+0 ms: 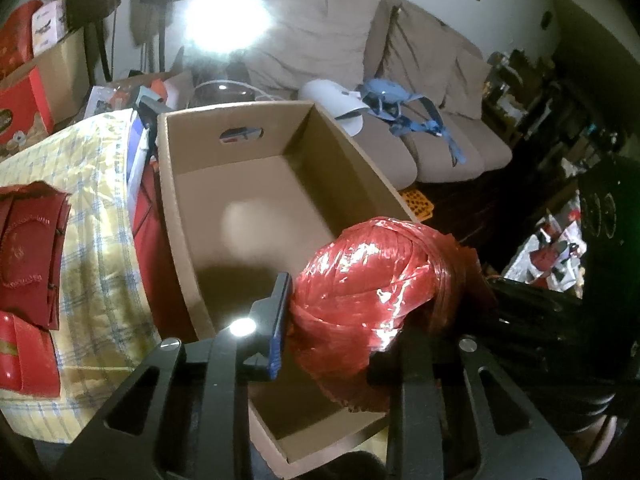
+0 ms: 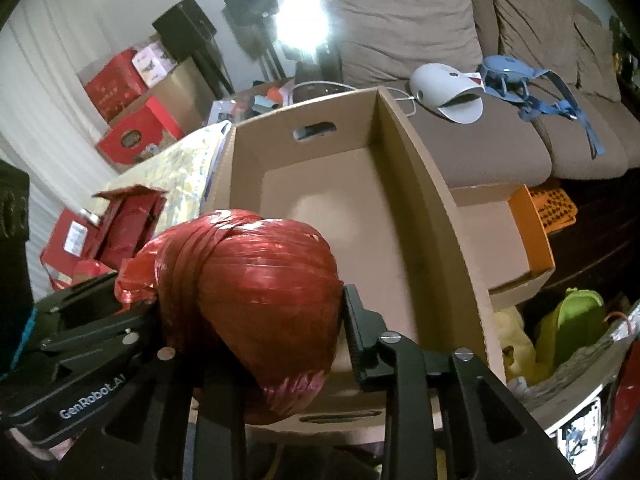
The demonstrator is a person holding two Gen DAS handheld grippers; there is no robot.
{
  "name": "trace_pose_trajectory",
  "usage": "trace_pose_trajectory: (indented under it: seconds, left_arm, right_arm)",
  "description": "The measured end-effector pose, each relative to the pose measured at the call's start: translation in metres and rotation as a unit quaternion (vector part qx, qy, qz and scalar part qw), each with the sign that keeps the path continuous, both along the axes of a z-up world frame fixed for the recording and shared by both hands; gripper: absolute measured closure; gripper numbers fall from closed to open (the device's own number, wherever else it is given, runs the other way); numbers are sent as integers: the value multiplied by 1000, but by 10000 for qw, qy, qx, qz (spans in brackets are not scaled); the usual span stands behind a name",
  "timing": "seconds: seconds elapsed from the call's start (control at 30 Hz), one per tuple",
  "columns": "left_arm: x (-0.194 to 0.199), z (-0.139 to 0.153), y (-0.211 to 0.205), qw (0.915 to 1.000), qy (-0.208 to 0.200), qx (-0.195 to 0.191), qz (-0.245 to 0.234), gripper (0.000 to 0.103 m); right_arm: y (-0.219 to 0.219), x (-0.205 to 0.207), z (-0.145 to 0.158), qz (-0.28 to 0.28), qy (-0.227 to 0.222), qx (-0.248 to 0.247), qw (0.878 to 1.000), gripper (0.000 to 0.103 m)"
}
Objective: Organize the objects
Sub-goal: 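Carry the red ribbon ball with both grippers over the box opening, then lower the red ribbon ball with both grippers toward the box floor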
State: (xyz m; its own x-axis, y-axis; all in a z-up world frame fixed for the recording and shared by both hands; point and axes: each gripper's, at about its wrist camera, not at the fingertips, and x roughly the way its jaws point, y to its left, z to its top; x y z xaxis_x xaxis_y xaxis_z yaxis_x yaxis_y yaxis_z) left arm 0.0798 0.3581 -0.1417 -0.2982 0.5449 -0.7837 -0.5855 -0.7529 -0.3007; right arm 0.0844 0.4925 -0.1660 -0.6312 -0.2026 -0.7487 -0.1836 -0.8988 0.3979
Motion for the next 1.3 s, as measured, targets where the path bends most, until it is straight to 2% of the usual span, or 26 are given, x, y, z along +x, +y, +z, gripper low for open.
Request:
trace_pose_trajectory:
  seconds: [0.07,0.4,0.73,0.93,0.97,1.03,1.1,1.2,1.3]
  left_arm:
    - [-1,-1,0,10000,-32,42,-40,78]
    - [-4,-4,3,9998,-161,101,-46,78]
    - [-9,-1,-3,9966,-556,544,-259,79]
    - [-9,0,-4,9952,-706,613,-285,78]
    - [-9,-1,-4,9957,-685,568,-243,78]
    - [-6,-1,-1,9983,-461,340,-61,81]
    - [-3,-1,3,9997,-179,88,127,82]
    - [-9,-4,1,9988,17,-159,460,82]
    - [-18,-8,-6,9989,-188,-27,437,82]
  right_arm:
    - [2,1,0,-14,37,-107,9999,70]
    - [3,-2,-9,54,-95,-403,9991,67]
    - [21,10,-8,165,420,-1321,9902,51]
    - [27,12,-12,190,586,-1700,9835,50]
    - [25,11,-10,141,561,-1614,9852,51]
    - [17,8,-3,-17,437,-1109,9929,51]
    - [6,2,2,-113,260,-662,9974,56]
    - [2,2,3,117,414,-873,9953,57]
    - [11,8,0,160,596,-1304,9895,57]
